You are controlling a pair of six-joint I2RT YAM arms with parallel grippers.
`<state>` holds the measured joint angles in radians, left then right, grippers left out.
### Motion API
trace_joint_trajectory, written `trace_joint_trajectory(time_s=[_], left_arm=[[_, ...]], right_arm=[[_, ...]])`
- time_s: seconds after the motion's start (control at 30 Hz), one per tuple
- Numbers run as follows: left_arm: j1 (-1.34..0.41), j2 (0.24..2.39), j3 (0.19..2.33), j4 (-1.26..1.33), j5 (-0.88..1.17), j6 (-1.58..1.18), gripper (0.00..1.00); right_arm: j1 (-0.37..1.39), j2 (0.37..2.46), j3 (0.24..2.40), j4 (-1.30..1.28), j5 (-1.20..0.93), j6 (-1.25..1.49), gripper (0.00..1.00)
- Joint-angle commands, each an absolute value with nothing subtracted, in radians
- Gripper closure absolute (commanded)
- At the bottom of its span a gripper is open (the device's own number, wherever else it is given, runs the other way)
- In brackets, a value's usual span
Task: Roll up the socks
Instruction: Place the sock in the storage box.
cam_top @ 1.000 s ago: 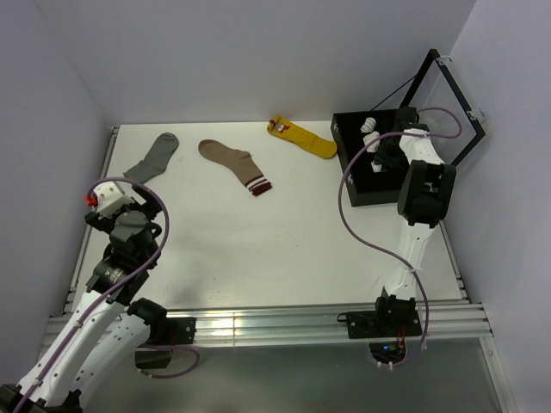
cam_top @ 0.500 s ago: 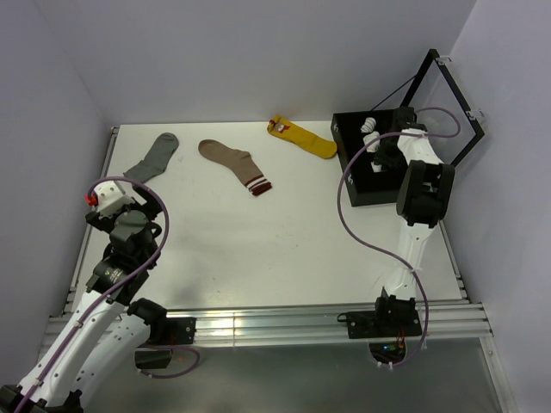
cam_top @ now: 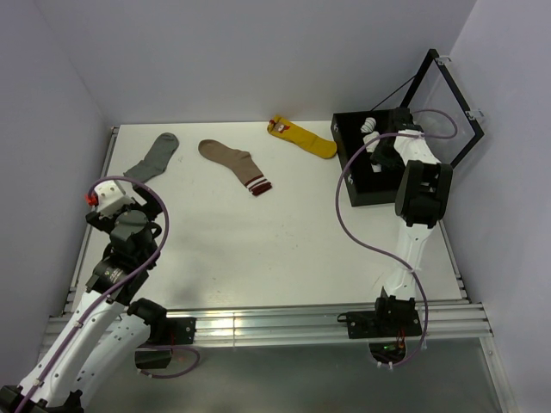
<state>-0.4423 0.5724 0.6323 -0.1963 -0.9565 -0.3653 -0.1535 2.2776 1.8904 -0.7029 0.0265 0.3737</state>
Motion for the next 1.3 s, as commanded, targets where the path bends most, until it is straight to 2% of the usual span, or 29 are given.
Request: trace_joint_trajectory(time_s=[0.0, 0.1, 0.43, 0.6, 1.0, 1.27], left_arm=[[-0.437, 0.554, 0.664, -0.189, -0.945, -0.382, 0.09], [-0.436, 0.552, 0.666, -0.19, -0.946, -0.382, 0.09], [-0.436, 0.54, 0.664, -0.19, -0.945, -0.383, 0.09], [-0.434, 0.546, 0.664, -0.193, -0.945, -0.384, 0.09], [-0.433, 0.537, 0.661, -0.193, -0.946, -0.383, 0.1], [-0.433, 0.537, 0.661, -0.193, -0.945, -0.382, 0.1]], right_arm=[[-0.12, 2.241, 1.848, -0.88, -0.026, 0.385, 0.52], [-0.12, 2.214, 1.891, -0.874, -0.002, 0.388, 0.46], [-0.118, 2.122, 1.846, -0.743, 0.107, 0.403, 0.48], [-0.12, 2.085, 1.798, -0.651, 0.086, 0.393, 0.47], [-0.14, 2.109, 1.763, -0.551, 0.1, 0.393, 0.33], [-0.175, 2.112, 1.691, -0.447, 0.058, 0.376, 0.33]])
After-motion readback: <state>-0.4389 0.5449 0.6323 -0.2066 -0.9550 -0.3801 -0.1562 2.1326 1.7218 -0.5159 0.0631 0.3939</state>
